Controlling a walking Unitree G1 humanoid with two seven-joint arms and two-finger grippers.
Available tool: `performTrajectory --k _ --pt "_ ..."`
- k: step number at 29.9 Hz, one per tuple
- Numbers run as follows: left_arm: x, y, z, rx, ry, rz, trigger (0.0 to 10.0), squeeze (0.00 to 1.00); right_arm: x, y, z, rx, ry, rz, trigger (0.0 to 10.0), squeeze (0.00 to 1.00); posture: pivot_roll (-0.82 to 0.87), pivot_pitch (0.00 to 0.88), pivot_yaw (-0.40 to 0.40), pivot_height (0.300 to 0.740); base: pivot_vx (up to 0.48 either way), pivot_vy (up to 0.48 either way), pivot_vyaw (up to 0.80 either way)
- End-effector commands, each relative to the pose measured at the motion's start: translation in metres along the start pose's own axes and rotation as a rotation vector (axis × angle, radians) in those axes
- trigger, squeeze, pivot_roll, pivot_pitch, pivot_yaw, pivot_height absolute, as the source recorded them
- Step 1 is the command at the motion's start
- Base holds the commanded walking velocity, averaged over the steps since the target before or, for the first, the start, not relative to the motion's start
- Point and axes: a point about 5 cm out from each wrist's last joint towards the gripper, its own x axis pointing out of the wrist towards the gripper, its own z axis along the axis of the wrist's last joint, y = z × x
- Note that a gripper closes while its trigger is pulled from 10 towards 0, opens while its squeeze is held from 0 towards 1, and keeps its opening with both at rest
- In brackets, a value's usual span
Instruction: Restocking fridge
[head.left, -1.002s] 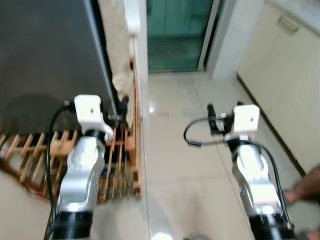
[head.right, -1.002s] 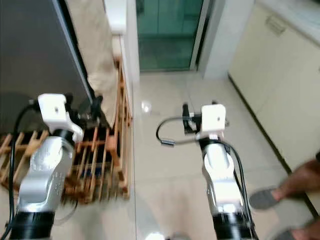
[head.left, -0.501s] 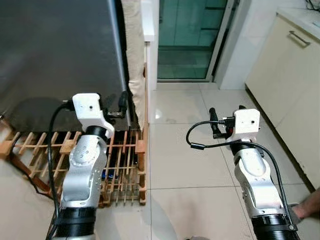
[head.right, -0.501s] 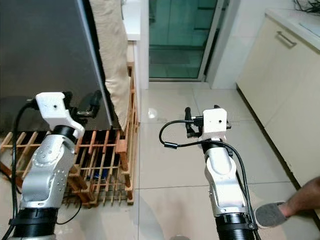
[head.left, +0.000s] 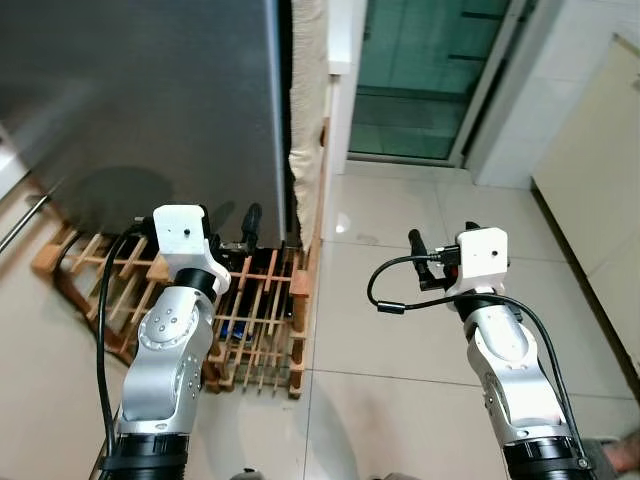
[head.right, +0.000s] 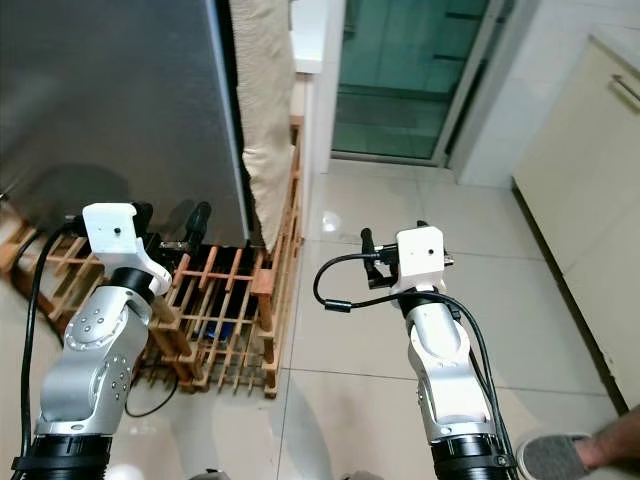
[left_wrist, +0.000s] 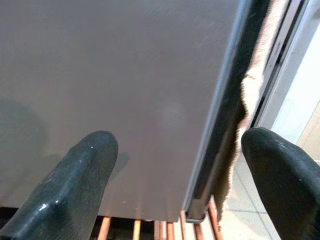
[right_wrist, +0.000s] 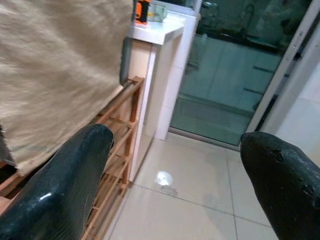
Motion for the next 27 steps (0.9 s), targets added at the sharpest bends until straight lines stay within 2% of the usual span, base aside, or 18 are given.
performTrajectory --k 1,5,8,12,16,18,20,27 --pt "0.001 -0.01 0.003 -0.001 -0.006 -0.047 10.0 0.0 0.001 -0.004 0.003 -0.01 -0.006 -0.011 10.0 0.0 -0.11 0.0 -0.002 0.74 0.0 -0.446 0.0" --pt "0.004 -0.011 0.005 0.017 -0.014 -0.071 10.0 0.0 0.002 -0.004 0.003 -0.012 -0.004 -0.012 10.0 0.0 -0.1 0.0 -0.006 0.74 0.0 -0.438 0.0" --pt "0.014 -0.012 0.006 0.031 -0.005 -0.085 10.0 0.0 0.003 -0.002 0.004 -0.014 -0.009 -0.007 10.0 0.0 -0.11 0.0 -0.002 0.74 0.287 -0.38 0.0" --pt "0.018 -0.013 0.006 0.029 0.001 -0.082 10.0 0.0 0.003 -0.002 0.005 -0.014 -0.014 -0.007 10.0 0.0 -0.11 0.0 0.002 0.74 0.397 -0.163 0.0" --pt "0.025 -0.005 0.001 0.053 0.039 -0.006 10.0 0.0 0.003 -0.001 0.006 -0.003 -0.023 -0.007 10.0 0.0 -0.12 0.0 0.011 0.74 0.352 0.0 0.0" --pt "0.022 -0.001 -0.001 0.008 0.052 -0.001 10.0 0.0 0.002 -0.001 0.006 0.006 -0.027 -0.009 10.0 0.0 -0.12 0.0 0.012 0.74 0.0 0.0 0.0" --pt "0.013 0.002 -0.002 0.037 0.045 0.002 10.0 0.0 -0.002 0.002 0.007 -0.018 -0.033 0.044 10.0 0.0 -0.12 0.0 0.009 0.74 0.0 0.0 0.49" --pt "0.008 -0.001 -0.003 0.017 0.028 -0.032 10.0 0.0 -0.004 0.003 0.001 -0.012 -0.009 0.053 10.0 0.0 -0.11 0.0 0.001 0.74 0.0 0.0 0.59"
